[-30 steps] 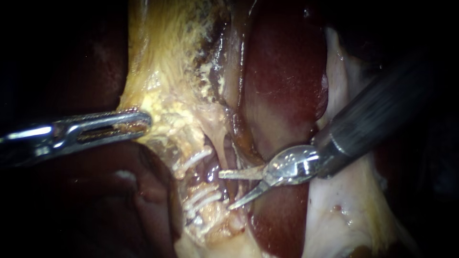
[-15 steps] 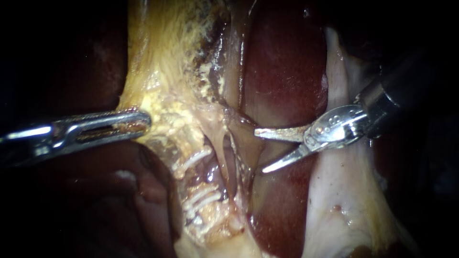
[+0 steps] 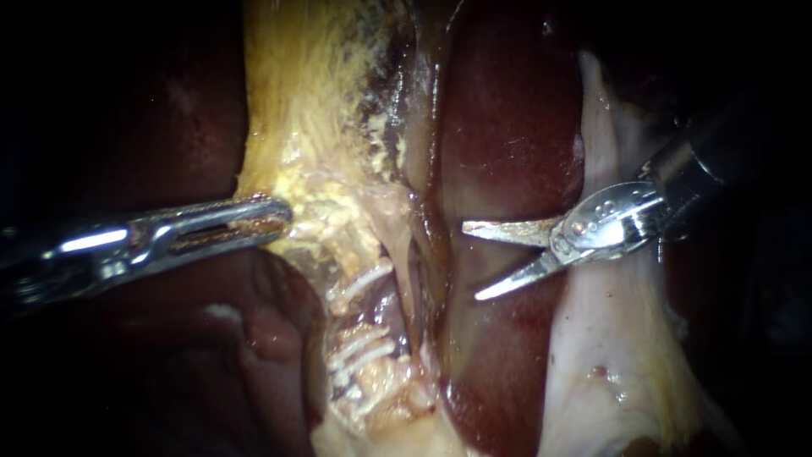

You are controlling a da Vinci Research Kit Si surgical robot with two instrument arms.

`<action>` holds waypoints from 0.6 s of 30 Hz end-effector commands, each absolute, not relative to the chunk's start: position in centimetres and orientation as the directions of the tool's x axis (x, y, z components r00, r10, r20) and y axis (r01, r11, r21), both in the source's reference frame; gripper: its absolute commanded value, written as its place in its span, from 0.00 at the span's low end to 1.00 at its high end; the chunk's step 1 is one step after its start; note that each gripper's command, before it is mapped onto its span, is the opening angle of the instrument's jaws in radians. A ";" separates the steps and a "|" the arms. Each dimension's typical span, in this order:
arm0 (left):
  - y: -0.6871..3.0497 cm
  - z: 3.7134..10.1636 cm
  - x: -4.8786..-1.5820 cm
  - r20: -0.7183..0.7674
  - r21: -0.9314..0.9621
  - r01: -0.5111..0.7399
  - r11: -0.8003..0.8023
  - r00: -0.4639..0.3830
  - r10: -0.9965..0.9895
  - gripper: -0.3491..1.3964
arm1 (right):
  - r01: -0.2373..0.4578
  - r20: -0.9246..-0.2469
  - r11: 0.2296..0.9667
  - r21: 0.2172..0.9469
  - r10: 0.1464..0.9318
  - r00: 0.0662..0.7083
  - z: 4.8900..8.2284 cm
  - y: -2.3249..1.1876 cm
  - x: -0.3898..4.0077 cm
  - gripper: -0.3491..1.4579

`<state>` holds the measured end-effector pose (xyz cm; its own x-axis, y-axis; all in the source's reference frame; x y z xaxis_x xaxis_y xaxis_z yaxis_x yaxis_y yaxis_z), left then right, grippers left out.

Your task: Go back from the cut left tube

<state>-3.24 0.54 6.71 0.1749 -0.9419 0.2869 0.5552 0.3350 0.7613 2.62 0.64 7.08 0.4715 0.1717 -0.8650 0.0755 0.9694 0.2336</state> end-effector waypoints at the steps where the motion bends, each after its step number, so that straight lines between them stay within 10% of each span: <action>1: 0.53 6.73 -3.27 0.285 0.763 0.553 0.336 0.179 -0.942 0.00 | 0.075 -0.865 0.969 0.234 0.173 0.470 7.07 0.64 2.61 0.98; 18: 0.60 6.80 -3.61 0.277 0.772 0.542 0.331 0.183 -0.943 0.00 | 0.079 -0.872 0.970 0.231 0.170 0.458 6.97 0.71 2.54 0.98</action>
<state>-3.62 0.60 6.80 0.1831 -0.9435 0.2761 0.5413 0.3312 0.7729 2.54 0.71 6.97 0.4588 0.1701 -0.8721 0.0783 0.9699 0.2304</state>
